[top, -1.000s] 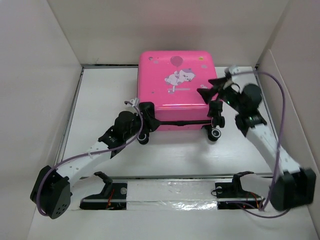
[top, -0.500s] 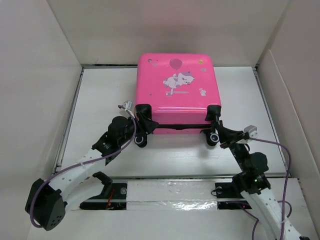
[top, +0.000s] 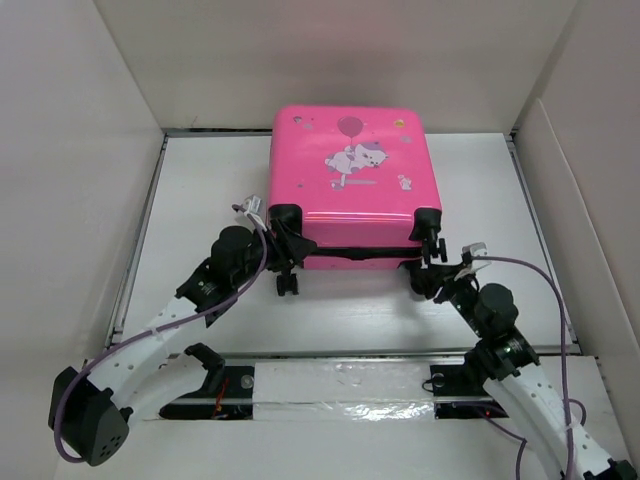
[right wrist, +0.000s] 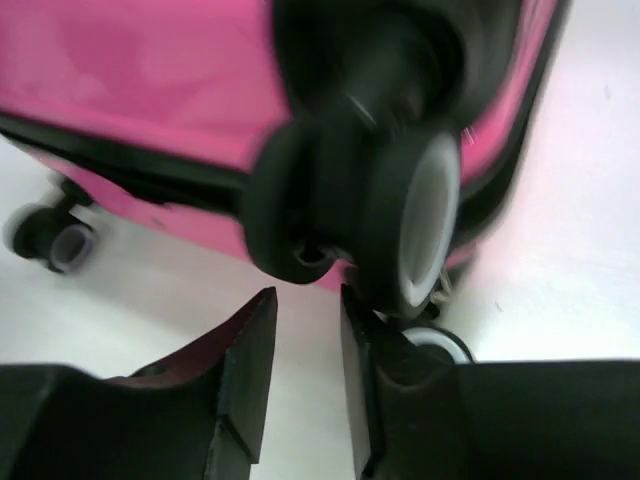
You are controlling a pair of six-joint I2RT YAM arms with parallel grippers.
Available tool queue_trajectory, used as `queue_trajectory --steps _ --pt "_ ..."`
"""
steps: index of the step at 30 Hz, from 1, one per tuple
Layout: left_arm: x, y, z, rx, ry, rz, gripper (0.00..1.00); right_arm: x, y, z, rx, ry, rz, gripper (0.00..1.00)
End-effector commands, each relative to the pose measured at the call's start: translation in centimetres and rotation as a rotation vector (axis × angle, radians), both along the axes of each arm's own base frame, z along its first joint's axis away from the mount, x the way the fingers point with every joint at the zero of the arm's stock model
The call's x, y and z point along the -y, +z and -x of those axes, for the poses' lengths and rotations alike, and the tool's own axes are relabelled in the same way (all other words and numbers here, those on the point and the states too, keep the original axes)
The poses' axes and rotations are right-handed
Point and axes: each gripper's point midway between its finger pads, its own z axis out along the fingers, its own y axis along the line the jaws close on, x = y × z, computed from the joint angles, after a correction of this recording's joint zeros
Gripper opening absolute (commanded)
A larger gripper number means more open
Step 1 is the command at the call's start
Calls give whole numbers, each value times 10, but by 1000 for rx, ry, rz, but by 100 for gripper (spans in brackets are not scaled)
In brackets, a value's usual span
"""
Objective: Pack the luggage
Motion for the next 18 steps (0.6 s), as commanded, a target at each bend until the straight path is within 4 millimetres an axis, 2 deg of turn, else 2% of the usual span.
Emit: queue_trajectory --steps 1,3,4,6,8,9,10,11,13,14,18 --pt "-1 213 31 601 -103 329 0 9 -12 -6 -89 -66 10 46" --pt "-3 216 29 608 -93 321 0 12 -11 -8 -88 -91 5 50" --pt "-4 227 31 634 -93 323 0 10 -5 -9 -61 -81 3 50" --pt "0 225 27 621 -102 300 0 11 -2 -8 -38 -80 -6 50" --pt "4 218 26 608 -120 304 0 17 -3 -9 -28 -112 -7 53" --pt "5 213 26 590 -122 309 0 19 -1 -11 -10 -129 -13 60" --pt "8 199 23 564 -123 298 0 18 5 -13 29 -124 -14 64" --pt "8 195 23 555 -123 296 0 18 6 -14 35 -124 -7 66" --pt "8 180 20 529 -120 275 0 16 13 -19 73 -119 6 67" --pt "6 179 21 529 -109 272 0 14 3 -23 43 -113 35 67" --pt "1 173 21 530 -91 263 0 12 2 -37 24 -118 92 64"
